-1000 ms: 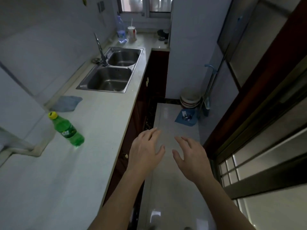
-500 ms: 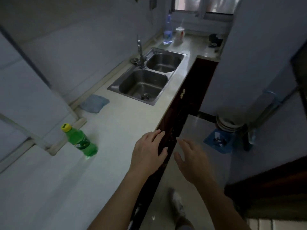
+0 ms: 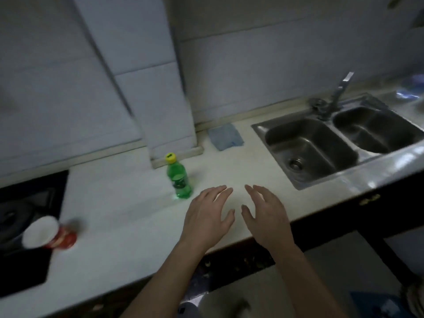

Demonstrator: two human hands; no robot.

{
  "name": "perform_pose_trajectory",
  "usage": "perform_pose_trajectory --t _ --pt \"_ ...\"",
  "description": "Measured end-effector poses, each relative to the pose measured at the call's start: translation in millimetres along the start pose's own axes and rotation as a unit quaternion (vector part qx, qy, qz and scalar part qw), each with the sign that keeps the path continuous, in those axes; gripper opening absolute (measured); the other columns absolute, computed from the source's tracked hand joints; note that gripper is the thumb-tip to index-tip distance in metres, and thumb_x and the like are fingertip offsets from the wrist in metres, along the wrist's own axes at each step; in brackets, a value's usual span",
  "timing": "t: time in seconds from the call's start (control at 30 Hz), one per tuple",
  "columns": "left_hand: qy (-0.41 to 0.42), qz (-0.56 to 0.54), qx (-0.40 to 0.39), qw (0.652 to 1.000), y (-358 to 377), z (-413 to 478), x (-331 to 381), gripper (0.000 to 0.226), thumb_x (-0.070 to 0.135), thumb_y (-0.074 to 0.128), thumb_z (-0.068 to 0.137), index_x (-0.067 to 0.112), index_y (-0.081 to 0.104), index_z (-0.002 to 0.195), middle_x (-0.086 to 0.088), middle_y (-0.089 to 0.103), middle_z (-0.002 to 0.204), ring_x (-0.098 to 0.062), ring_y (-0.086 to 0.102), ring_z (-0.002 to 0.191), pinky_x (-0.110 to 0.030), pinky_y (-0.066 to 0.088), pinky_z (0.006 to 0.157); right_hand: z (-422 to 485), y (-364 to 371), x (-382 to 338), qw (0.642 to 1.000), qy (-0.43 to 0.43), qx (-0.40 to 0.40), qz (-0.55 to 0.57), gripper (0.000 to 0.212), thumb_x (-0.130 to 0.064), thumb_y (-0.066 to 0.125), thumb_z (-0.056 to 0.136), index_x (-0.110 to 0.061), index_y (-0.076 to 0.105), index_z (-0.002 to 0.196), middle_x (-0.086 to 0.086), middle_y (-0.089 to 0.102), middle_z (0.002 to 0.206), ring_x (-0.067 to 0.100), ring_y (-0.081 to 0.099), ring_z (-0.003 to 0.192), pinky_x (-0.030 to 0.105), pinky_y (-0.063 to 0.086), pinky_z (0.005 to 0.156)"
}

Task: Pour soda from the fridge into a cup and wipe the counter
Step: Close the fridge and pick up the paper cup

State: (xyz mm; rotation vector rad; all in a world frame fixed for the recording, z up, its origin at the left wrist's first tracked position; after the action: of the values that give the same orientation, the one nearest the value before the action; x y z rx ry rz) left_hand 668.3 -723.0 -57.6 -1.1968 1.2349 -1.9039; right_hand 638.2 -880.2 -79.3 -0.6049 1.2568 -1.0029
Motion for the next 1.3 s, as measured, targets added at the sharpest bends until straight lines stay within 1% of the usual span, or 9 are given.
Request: perform_pose_trajectory --t 0.27,0.37,0.47,0.6,0.8,0.97,1.07,1.17,1.3 --pt "-0.173 0.024 0.084 0.981 -40 -60 -106 0.052 0.044 0.048 0.086 0.022 0.061 0.131 0.005 0.063 0.13 -0.016 0.056 0.118 -0.032 0.048 0.094 20 88 -92 0.981 -0.152 -0.112 0.037 0.051 -0.03 0.062 0.082 -0.014 0.06 0.13 0.01 0.063 0.125 0.03 0.06 0.114 0.046 0.051 0.095" --pt "-0.21 0.03 0.096 0.972 -48 -83 -139 0.052 0.044 0.049 0.087 0.023 0.06 0.132 0.006 0.061 0.133 -0.016 0.055 0.12 -0.032 0.047 0.096 20 114 -124 0.97 -0.19 -0.148 0.034 0.051 -0.029 0.065 0.083 -0.014 0.058 0.132 0.01 0.063 0.125 0.031 0.06 0.113 0.046 0.05 0.096" --pt "-0.237 0.02 0.111 0.965 -56 -97 -165 0.051 0.045 0.048 0.088 0.022 0.059 0.133 0.006 0.06 0.135 -0.015 0.054 0.122 -0.033 0.047 0.098 25 132 -150 0.962 -0.213 -0.169 0.04 0.052 -0.034 0.058 0.083 -0.016 0.059 0.132 0.008 0.063 0.124 0.031 0.061 0.108 0.045 0.051 0.094" --pt "-0.271 -0.019 0.135 0.953 -64 -112 -198 0.05 0.044 0.048 0.09 0.021 0.059 0.134 0.005 0.06 0.134 -0.015 0.053 0.123 -0.034 0.048 0.1 37 158 -181 0.951 -0.238 -0.19 0.047 0.053 -0.03 0.065 0.083 -0.016 0.058 0.133 0.009 0.062 0.126 0.031 0.06 0.113 0.045 0.051 0.094" --pt "-0.392 -0.077 0.249 0.882 -82 -175 -274 0.041 0.04 0.051 0.087 0.02 0.066 0.12 0.006 0.067 0.118 -0.015 0.061 0.108 -0.029 0.049 0.093 46 216 -244 0.93 -0.278 -0.234 0.062 0.055 -0.032 0.071 0.082 -0.015 0.058 0.133 0.01 0.063 0.127 0.031 0.06 0.116 0.042 0.05 0.098" --pt "-0.49 -0.076 0.26 0.829 -89 -236 -347 0.051 0.049 0.053 0.083 0.015 0.067 0.117 0.001 0.07 0.113 -0.021 0.065 0.104 -0.04 0.054 0.088 39 284 -297 0.902 -0.299 -0.304 0.069 0.058 -0.038 0.067 0.082 -0.014 0.058 0.134 0.01 0.063 0.129 0.03 0.058 0.12 0.039 0.043 0.103" --pt "-0.537 -0.089 0.258 0.798 -88 -259 -382 0.059 0.056 0.056 0.078 0.015 0.066 0.118 0.0 0.07 0.113 -0.02 0.066 0.101 -0.037 0.054 0.086 33 322 -323 0.883 -0.313 -0.343 0.069 0.059 -0.035 0.07 0.084 -0.013 0.056 0.137 0.011 0.06 0.134 0.029 0.055 0.125 0.036 0.038 0.107" --pt "-0.56 -0.121 0.266 0.776 -89 -271 -409 0.059 0.044 0.077 0.078 0.017 0.06 0.128 0.003 0.066 0.12 -0.014 0.063 0.106 -0.032 0.051 0.09 27 357 -345 0.863 -0.325 -0.381 0.065 0.062 -0.032 0.073 0.086 -0.012 0.051 0.141 0.012 0.055 0.141 0.029 0.049 0.132 0.034 0.031 0.112" --pt "-0.571 -0.183 0.265 0.755 -85 -273 -436 0.082 0.037 0.085 0.072 0.02 0.047 0.143 0.006 0.058 0.132 -0.008 0.056 0.115 -0.029 0.046 0.099 19 386 -371 0.85 -0.318 -0.414 0.065 0.066 -0.034 0.07 0.089 -0.016 0.043 0.146 0.007 0.046 0.15 0.023 0.036 0.142 0.027 0.023 0.113"
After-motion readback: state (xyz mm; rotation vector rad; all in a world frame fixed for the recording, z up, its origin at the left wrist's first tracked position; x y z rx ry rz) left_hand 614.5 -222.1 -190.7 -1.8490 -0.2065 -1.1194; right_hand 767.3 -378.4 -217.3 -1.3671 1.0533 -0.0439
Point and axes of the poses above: each hand's wrist, its own z-axis towards the middle knuckle, its own y-axis out of the palm, x = y × z, the point moved 7 cm from there along z, towards the middle knuckle
